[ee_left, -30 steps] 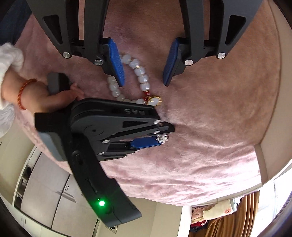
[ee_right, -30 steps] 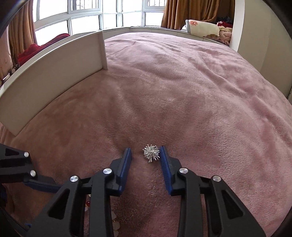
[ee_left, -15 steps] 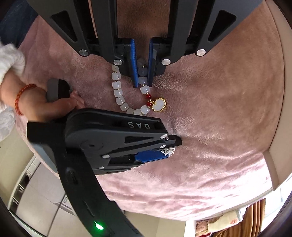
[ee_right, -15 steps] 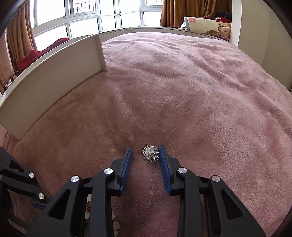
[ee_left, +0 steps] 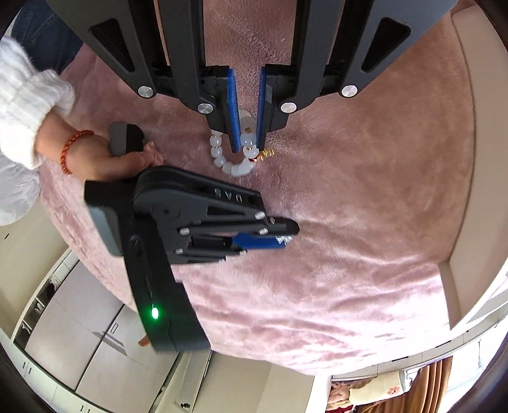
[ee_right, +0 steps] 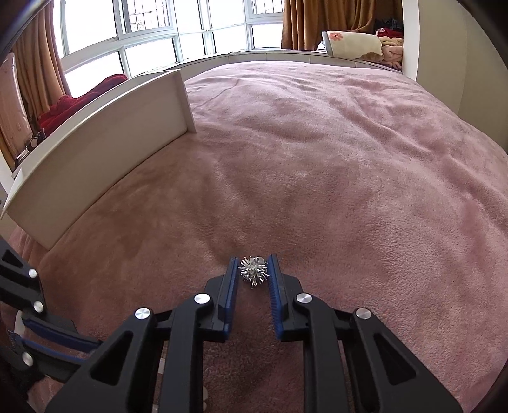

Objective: Organize jewelry
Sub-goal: 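Grasp white bead bracelet with left tool while right tool grasps silver starburst brooch, then carry bead bracelet in left tool while right tool carries brooch to the white tray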

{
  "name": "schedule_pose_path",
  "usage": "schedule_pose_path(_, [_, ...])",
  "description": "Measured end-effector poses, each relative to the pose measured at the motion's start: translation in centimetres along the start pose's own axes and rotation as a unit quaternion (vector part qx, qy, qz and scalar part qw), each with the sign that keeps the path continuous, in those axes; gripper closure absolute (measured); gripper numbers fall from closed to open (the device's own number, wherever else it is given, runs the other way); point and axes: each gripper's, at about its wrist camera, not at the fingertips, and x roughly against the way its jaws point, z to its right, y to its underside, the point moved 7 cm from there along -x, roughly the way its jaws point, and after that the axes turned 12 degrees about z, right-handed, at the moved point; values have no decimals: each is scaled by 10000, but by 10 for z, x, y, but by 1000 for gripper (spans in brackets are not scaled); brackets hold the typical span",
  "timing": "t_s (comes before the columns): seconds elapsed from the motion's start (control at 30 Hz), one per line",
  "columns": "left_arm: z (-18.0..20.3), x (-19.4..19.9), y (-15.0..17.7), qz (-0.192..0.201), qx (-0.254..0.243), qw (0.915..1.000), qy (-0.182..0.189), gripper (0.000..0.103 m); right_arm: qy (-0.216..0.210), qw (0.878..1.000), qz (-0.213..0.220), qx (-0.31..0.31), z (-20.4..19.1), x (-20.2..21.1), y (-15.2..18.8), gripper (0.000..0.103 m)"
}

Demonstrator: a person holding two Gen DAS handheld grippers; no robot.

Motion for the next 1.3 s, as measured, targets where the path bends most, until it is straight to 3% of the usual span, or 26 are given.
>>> schedule_pose_path(0.3, [4,36,-16,350,13,9993,134,88,61,9997,135,-200,-4,17,-18,84])
schedule_pose_path(0.5, [-3,65,-33,678,277,9969,296,88,-20,9988,455,-203,-20,38,-58,84])
schedule_pose_path(0.73, [-20,118,-68,1342,498,9891,338,88,-265,9956,881,-150,-53,61,-115,84])
schedule_pose_path(0.9, [-42,164,-92,1876,588,9803,177,88,-489,9922,1143,-52,-87,70,-156,84])
schedule_pose_path(1.03, [-63,201,-101,2264,495,9726,-163,88,-754,9895,1236,28,-121,66,-185,84])
schedule_pose_path(1.3, [-118,261,-94,2654,710,9590,-701,88,-1206,9860,1144,118,-187,36,-211,84])
